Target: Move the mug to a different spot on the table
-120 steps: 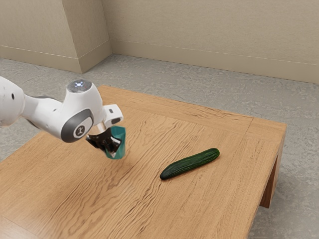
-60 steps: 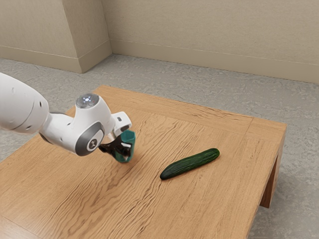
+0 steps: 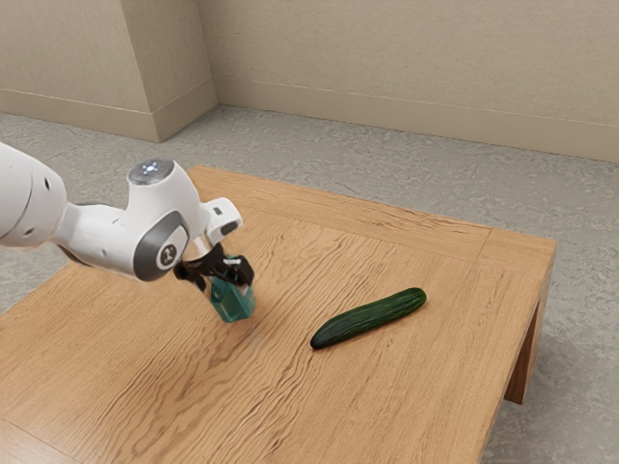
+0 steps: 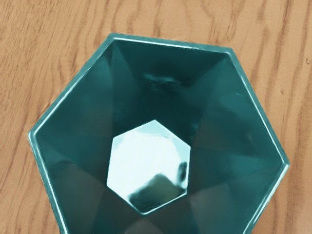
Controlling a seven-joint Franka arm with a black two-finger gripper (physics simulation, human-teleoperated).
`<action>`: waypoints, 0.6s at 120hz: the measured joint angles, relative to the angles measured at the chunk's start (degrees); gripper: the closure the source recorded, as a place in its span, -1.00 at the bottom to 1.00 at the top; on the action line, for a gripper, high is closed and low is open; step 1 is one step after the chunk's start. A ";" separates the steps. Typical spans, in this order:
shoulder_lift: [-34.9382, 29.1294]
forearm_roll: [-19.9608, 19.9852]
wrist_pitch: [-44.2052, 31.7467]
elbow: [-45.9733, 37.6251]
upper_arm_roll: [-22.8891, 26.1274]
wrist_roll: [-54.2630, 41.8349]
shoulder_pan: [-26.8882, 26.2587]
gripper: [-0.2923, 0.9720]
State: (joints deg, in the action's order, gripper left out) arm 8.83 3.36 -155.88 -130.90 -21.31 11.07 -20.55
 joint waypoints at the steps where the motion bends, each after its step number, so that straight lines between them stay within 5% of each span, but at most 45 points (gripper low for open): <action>1: -0.14 -0.01 0.10 0.08 -0.07 -0.07 0.01 -0.48; 29: -8.57 -2.02 4.88 4.16 -0.56 -2.34 -0.72 -0.52; 49: -11.73 -9.87 30.69 24.35 2.29 -2.42 0.56 -0.53; 72: -11.62 -12.35 51.80 35.11 5.11 -4.18 -0.58 -0.53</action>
State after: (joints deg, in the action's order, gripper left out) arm -2.78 -8.98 -104.08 -95.80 -16.21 6.89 -21.13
